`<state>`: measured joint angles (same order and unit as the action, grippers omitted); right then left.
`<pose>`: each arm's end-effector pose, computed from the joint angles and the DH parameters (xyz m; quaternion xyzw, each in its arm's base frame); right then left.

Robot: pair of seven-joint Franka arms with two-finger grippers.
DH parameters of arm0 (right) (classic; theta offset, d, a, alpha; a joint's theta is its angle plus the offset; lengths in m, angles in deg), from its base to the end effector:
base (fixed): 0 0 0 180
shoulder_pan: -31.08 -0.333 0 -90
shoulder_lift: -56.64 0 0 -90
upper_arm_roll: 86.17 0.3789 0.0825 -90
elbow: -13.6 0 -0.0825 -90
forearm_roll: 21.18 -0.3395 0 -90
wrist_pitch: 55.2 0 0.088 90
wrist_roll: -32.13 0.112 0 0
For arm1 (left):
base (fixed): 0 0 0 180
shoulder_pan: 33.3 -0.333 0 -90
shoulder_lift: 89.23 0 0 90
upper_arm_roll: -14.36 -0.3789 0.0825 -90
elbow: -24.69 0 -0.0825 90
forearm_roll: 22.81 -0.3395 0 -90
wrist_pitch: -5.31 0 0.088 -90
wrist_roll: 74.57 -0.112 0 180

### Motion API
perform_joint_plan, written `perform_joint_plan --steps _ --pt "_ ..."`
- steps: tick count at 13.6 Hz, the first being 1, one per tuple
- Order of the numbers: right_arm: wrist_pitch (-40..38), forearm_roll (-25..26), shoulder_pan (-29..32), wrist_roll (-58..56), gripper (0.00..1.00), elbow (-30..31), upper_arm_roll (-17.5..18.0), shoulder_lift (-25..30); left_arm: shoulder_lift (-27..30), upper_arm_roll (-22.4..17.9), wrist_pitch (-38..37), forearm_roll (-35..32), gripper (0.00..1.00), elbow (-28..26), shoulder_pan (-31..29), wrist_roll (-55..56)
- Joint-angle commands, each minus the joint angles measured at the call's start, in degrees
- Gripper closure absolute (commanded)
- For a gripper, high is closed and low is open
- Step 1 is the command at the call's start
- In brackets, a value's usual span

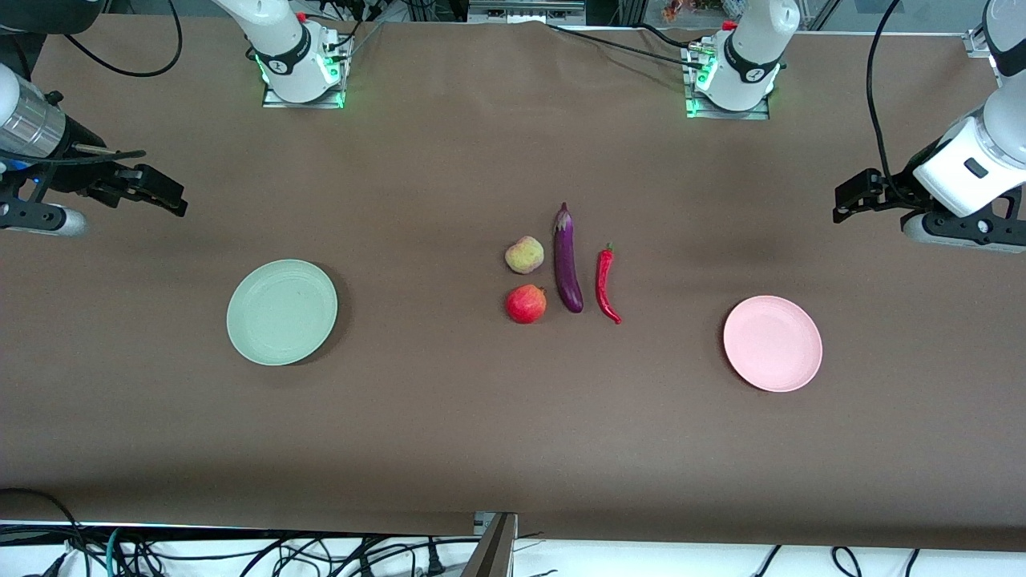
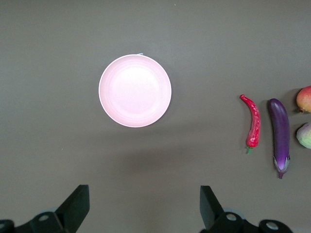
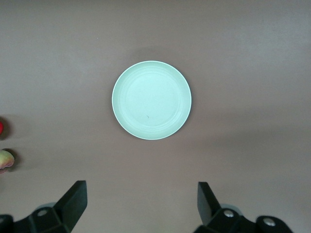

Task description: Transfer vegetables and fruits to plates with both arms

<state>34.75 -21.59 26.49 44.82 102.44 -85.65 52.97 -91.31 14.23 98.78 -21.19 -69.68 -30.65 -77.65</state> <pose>0.5301 0.0480 0.6576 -0.9976 0.0662 0.0227 0.0004 0.5242 -0.0261 0.6361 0.9984 -0.0476 -0.0259 0.0142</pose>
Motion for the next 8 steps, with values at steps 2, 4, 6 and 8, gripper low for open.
perform_joint_plan --steps 2,4,6,8 --pt "1.01 1.29 0.72 0.32 0.00 -0.25 0.88 -0.28 -0.55 -0.04 -0.57 -1.27 0.00 1.29 0.07 -1.05" --pt "1.10 1.29 0.72 0.32 0.00 -0.78 0.88 -0.37 -0.47 -0.04 -0.57 -1.27 0.00 1.29 0.16 -0.97" --pt "3.11 0.51 0.81 0.49 0.00 -0.78 0.88 -0.55 -0.64 -0.04 -0.57 -1.27 0.00 1.29 0.16 -0.96" --pt "5.14 0.50 0.63 0.58 0.00 -0.61 0.97 -1.34 -2.04 0.04 -0.92 -0.75 0.00 1.29 0.16 -0.70"
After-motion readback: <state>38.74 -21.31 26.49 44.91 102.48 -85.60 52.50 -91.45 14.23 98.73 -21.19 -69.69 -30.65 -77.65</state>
